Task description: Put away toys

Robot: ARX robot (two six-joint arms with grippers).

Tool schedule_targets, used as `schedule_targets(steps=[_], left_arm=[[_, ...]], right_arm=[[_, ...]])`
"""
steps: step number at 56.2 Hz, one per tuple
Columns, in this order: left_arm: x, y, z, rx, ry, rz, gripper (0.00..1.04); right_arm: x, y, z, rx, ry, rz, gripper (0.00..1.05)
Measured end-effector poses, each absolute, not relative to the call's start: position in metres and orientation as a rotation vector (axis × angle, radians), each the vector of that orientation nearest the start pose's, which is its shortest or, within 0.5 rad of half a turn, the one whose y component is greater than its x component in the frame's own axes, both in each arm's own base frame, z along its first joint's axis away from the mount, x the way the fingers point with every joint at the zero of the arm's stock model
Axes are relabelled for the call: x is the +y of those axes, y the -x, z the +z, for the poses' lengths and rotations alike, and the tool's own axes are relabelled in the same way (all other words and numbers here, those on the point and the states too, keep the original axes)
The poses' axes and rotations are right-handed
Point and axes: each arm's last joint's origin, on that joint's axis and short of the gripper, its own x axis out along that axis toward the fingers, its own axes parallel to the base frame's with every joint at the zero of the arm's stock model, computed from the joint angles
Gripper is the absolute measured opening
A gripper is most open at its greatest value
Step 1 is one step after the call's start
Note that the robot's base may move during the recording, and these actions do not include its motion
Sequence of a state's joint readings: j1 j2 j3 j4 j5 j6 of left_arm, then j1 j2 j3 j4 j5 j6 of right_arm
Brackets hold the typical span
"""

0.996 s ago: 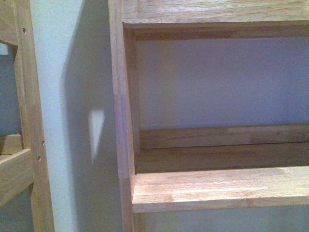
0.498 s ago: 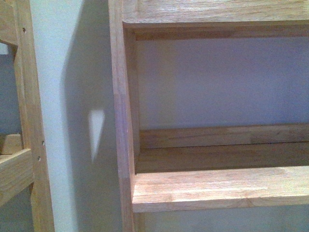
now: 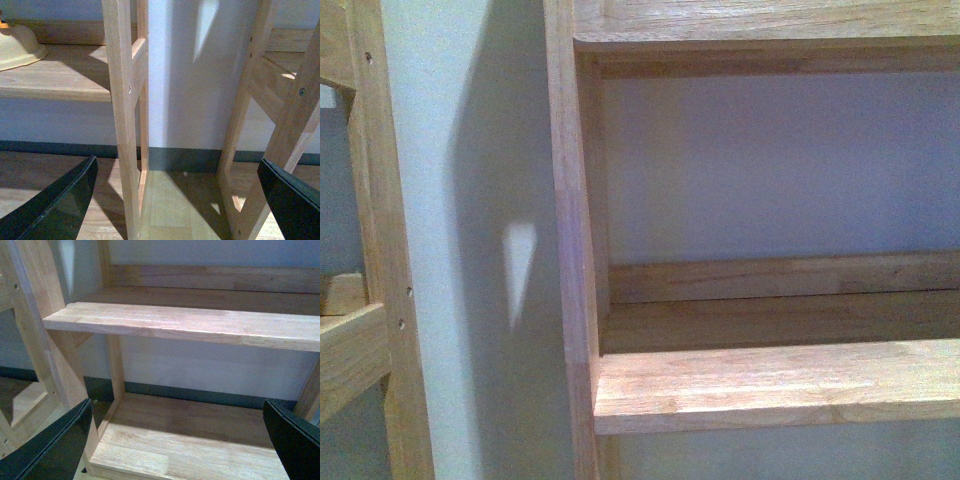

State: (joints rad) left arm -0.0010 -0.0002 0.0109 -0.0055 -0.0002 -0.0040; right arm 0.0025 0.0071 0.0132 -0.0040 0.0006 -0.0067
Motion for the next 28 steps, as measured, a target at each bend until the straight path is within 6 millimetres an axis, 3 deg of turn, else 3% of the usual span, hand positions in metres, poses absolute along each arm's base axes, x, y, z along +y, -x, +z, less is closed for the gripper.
schedule_targets(steps=[28], left_arm=[[-0.0001,-0.097,0.1667,-0.006,0.004,-0.001,0.99]], right_arm=[[0.0002,-0.0973,0.1671,-0.002,0.005,0.002,1.04]])
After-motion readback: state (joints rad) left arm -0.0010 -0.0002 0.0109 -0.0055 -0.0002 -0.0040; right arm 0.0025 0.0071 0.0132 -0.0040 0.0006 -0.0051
